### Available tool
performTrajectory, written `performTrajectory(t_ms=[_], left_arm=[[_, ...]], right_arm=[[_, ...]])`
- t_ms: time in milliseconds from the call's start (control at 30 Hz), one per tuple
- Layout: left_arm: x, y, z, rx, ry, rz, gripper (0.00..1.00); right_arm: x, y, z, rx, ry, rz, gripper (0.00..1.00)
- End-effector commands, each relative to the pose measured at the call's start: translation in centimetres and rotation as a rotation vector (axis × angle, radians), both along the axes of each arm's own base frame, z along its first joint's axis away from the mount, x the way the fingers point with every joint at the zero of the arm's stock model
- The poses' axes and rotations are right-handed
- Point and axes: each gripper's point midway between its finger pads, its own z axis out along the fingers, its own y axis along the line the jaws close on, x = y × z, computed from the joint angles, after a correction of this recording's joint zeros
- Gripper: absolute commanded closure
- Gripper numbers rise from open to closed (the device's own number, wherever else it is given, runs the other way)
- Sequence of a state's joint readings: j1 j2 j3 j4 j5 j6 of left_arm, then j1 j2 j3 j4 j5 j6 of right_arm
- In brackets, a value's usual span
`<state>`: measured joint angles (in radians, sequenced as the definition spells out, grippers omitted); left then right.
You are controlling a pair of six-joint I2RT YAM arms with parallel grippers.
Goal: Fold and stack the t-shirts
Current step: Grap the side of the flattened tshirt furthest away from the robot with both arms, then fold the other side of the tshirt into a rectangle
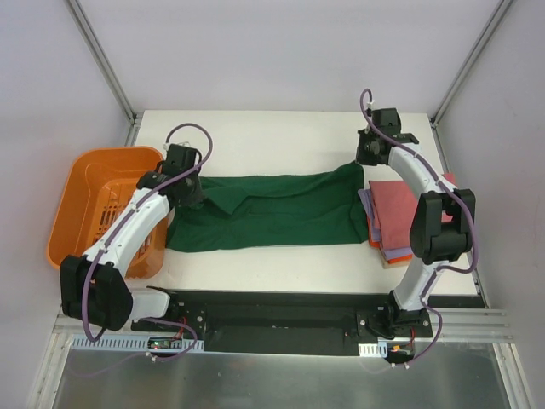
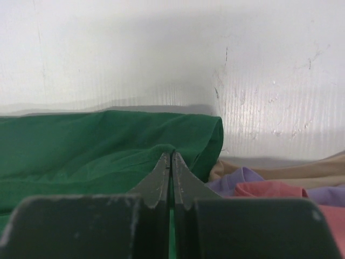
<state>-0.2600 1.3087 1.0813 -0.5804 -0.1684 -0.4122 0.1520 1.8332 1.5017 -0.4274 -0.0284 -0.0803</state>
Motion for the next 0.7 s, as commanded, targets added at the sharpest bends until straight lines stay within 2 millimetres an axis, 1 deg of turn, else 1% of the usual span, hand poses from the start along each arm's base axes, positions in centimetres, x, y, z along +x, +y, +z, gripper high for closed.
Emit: performTrajectory(t_ms=[0,67,167,267,367,400,433,500,533,567,600,633,667], left_arm=[[-2.0,0.6,-0.5,-0.033,-0.009,0.074,1.0],[-2.7,0.4,-1.0,-0.051,0.005,0.073,1.0],[-3.6,0.8,-1.9,-0.047,0.018,0.092,1.0],[-4.0,0.9,-2.4,-0.046,0.032,0.101,1.0],[-4.7,1.1,-3.0,-0.048,0.055,0.12,0.99],[-4.9,1.0,-3.0,-0.051,0.062,0.121,0.94],[-5.2,1.2,-3.1,-0.051,0.069,0.132,0.84],[-5.8,1.7,-2.8,-0.046,0.071,0.183,0.82],[-6.1,1.7,-2.6,-0.036,0.068,0.184,0.75],[-6.1,1.6,-2.1,-0.035,0.052,0.179,0.64],[-6.1,1.4,-1.8,-0.043,0.042,0.168,0.59],[-6.0,1.0,-1.2,-0.055,0.025,0.151,0.56],[-5.9,0.5,-0.6,-0.065,0.011,0.132,0.51]], right_arm=[[-1.5,-1.0,1.7,-0.042,-0.027,0.016,1.0],[-2.1,-1.1,1.3,-0.047,-0.014,0.02,0.99],[-2.6,-1.2,0.8,-0.055,-0.001,0.028,1.0],[-3.5,-2.2,0.2,-0.098,0.021,0.01,0.99],[-4.4,-2.6,-0.3,-0.114,0.035,0.002,0.94],[-4.9,-2.8,-0.4,-0.121,0.045,-0.004,0.9],[-5.2,-2.9,-0.3,-0.123,0.047,-0.011,0.87],[-5.7,-3.5,0.2,-0.145,0.037,-0.026,0.85],[-5.8,-3.7,0.8,-0.154,0.022,-0.026,0.82],[-5.9,-3.9,1.3,-0.163,0.012,-0.033,0.74],[-6.0,-3.9,2.0,-0.164,-0.002,-0.036,0.67],[-6.1,-3.8,2.6,-0.159,-0.014,-0.035,0.54],[-6.3,-3.5,3.1,-0.15,-0.021,-0.026,0.42]])
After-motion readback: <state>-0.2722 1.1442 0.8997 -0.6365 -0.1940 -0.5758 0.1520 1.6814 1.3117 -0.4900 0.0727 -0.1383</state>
